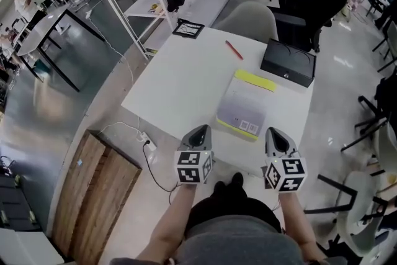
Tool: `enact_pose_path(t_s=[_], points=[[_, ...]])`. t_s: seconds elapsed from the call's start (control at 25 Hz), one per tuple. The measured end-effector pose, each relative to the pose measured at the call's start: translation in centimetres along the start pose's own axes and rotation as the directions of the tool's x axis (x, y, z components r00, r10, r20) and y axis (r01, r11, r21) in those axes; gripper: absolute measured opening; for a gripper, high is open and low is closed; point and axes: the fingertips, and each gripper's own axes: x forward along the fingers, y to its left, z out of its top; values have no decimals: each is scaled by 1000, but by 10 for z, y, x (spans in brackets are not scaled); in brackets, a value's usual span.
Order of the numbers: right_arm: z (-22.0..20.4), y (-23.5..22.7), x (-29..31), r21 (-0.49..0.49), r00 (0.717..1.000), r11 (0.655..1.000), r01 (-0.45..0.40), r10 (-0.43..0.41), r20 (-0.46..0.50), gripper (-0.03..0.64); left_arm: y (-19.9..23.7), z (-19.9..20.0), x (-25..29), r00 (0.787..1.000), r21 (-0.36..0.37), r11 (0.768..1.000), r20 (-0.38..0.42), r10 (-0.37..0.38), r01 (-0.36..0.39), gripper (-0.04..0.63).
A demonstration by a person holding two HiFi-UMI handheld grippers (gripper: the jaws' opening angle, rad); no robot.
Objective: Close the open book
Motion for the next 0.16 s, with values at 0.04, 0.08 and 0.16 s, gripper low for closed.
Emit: enact_pose_path(t_s=[0.04,0.08,0.16], points=[[1,-1,1,-3,1000,1000,0,0,2,3,0,1,1,1000,2,1000,0,0,0,6],[1,-2,1,-6,1000,1000,1,-1,4,3,0,1,3,1000,4,1000,1,0,0,6],[3,-4,3,-10,1000,1000,3,-3,7,3,0,3,6,1000,10,1000,1,0,0,6]])
